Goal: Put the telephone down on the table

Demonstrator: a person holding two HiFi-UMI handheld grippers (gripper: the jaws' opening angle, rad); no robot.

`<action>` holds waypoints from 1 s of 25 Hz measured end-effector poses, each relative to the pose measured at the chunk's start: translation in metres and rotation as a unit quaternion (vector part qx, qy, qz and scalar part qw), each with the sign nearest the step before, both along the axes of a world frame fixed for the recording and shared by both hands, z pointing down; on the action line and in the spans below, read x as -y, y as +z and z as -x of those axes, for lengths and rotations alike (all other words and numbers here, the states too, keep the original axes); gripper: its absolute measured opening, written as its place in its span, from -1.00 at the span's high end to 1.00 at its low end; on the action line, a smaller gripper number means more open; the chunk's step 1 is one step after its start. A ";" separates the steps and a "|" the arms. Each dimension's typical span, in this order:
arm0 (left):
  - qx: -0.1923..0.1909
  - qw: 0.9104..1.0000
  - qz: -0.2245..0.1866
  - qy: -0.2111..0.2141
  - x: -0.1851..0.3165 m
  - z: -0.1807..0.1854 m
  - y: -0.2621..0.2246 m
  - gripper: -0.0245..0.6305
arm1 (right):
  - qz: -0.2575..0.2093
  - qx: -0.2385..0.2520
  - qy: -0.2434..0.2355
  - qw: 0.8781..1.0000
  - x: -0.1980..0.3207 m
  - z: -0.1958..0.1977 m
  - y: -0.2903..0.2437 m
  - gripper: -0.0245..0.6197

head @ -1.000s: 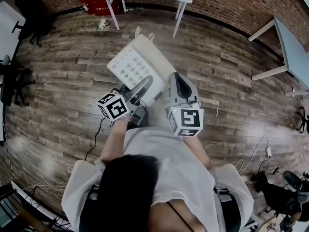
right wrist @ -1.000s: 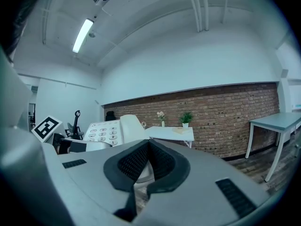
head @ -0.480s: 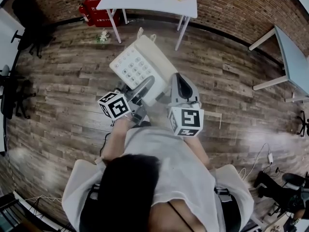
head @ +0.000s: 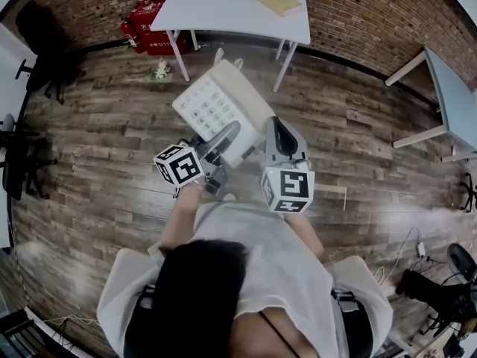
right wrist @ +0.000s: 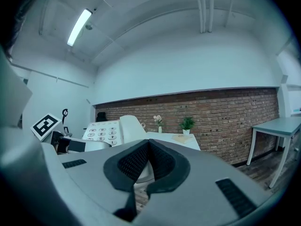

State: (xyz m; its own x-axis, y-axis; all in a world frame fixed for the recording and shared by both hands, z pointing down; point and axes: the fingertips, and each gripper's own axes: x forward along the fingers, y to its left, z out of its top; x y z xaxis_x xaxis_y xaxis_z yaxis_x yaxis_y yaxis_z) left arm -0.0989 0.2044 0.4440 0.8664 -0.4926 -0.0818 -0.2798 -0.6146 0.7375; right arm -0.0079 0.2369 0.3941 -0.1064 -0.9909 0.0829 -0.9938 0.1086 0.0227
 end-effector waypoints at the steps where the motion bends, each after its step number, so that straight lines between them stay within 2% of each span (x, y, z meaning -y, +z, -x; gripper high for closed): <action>1: -0.001 1.000 0.002 0.000 0.005 0.002 0.001 0.14 | 0.001 0.002 -0.001 1.000 0.005 0.002 0.001 0.85; 14: -0.003 1.000 0.007 -0.006 0.039 0.030 0.001 0.14 | 0.005 -0.007 -0.014 1.000 0.041 0.030 0.001 0.85; 25: -0.012 1.000 0.012 -0.004 0.055 0.026 0.005 0.13 | 0.009 -0.010 -0.014 1.000 0.055 0.027 0.004 0.85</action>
State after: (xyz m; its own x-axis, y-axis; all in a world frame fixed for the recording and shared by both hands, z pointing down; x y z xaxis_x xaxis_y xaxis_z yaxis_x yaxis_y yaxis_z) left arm -0.1252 0.1496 0.4485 0.8608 -0.5010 -0.0903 -0.2661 -0.5941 0.7591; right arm -0.0349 0.1818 0.3978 -0.1317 -0.9859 0.1029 -0.9898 0.1365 0.0413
